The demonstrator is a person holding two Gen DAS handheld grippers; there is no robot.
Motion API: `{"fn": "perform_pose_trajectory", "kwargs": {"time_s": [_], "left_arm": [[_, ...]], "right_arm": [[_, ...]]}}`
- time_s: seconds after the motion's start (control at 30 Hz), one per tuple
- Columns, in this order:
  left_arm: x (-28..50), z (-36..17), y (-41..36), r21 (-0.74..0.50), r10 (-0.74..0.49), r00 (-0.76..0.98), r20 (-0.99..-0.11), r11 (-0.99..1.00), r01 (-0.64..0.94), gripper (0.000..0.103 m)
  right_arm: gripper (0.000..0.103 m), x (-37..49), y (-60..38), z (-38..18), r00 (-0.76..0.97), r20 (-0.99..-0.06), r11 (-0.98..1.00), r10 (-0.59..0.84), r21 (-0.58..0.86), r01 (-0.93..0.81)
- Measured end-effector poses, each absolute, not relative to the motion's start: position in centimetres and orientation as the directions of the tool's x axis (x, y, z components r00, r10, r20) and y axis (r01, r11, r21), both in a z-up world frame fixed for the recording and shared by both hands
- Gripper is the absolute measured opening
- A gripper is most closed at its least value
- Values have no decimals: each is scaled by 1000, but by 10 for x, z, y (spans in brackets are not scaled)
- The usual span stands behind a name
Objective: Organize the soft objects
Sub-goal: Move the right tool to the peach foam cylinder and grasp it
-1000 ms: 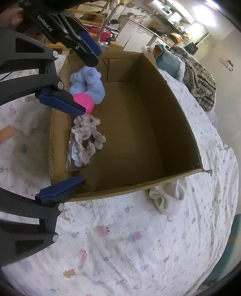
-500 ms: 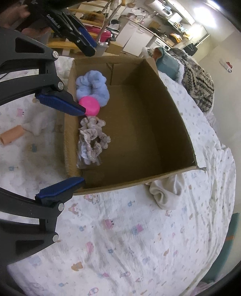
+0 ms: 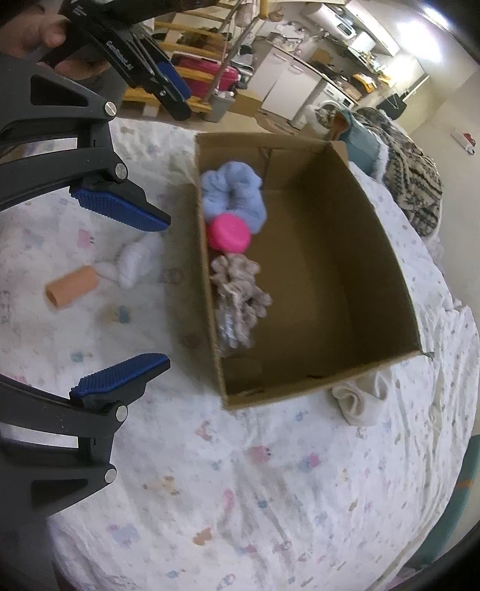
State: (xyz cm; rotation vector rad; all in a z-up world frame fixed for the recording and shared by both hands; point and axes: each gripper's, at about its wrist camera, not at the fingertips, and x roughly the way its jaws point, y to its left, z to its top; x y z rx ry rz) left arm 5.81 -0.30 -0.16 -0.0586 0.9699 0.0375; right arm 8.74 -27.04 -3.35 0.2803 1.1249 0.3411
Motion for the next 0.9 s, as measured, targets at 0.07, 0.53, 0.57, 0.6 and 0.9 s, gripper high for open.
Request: {"fn": "perform_pose_trajectory", "kwargs": {"time_s": [0.07, 0.53, 0.57, 0.6, 0.9], "left_arm": [[54, -3, -3, -38, 5, 557, -830, 997, -64, 63], [60, -25, -5, -91, -31, 499, -866, 991, -95, 63], [60, -25, -7, -91, -35, 498, -866, 992, -89, 63], [61, -25, -9, -91, -38, 497, -867, 992, -82, 63], [61, -32, -16, -96, -58, 478, -876, 994, -55, 63]], "right_arm": [[72, 84, -266, -38, 361, -835, 909, 415, 395, -130], [53, 67, -207, -104, 61, -952, 918, 301, 271, -288], [49, 66, -204, -107, 47, -955, 917, 294, 267, -297], [45, 65, -201, -112, 36, -959, 917, 280, 257, -306], [15, 60, -198, -116, 44, -972, 920, 231, 203, -336]]}}
